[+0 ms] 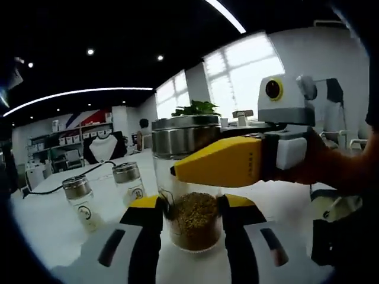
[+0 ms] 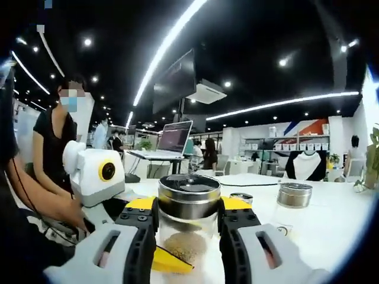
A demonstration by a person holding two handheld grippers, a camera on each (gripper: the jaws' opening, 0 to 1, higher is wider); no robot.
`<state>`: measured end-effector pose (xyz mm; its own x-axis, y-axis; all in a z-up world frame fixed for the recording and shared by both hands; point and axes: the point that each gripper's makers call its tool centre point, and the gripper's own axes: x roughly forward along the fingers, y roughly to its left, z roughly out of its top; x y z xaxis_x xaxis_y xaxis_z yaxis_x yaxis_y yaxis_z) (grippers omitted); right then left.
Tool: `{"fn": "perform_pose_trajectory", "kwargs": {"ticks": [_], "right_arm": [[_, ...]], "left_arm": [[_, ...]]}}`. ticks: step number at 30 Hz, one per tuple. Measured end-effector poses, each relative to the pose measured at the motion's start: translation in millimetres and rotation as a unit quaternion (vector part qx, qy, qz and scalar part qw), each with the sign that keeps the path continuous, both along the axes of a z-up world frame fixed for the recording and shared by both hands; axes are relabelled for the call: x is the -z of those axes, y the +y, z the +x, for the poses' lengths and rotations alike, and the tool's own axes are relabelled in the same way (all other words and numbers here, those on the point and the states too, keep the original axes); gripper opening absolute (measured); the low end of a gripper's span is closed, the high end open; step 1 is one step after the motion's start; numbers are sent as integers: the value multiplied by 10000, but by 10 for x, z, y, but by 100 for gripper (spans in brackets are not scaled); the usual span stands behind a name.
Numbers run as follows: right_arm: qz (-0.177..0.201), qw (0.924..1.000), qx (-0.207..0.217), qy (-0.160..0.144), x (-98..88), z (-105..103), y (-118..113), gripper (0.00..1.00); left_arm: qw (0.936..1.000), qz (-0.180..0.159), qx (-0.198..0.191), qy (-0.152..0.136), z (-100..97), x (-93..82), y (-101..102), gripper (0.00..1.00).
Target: Rotate the seasoning bottle until the label or dispensing opening points toward the visible target arrow and the bottle remains upright within the marked orientation range
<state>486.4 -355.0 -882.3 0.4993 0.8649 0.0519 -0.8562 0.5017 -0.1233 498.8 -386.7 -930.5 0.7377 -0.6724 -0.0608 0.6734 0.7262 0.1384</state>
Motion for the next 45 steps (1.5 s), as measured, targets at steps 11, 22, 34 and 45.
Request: {"fn": "perform_pose_trajectory", "kwargs": {"ticks": [11, 22, 34, 45], "right_arm": [[154, 9981, 379, 451, -9, 111, 81, 37], [294, 9948, -692, 680, -169, -99, 1, 37], [659, 9768, -1855, 837, -267, -448, -137, 37], [432, 9935, -924, 508, -108, -229, -28, 36]], "left_arm": [[9989, -458, -110, 72, 41, -54, 122, 42], [9902, -1134, 804, 125, -96, -183, -17, 45], [9664, -1407, 2077, 559, -443, -199, -260, 45], [9965, -550, 488, 405, -111, -2, -43, 44]]}}
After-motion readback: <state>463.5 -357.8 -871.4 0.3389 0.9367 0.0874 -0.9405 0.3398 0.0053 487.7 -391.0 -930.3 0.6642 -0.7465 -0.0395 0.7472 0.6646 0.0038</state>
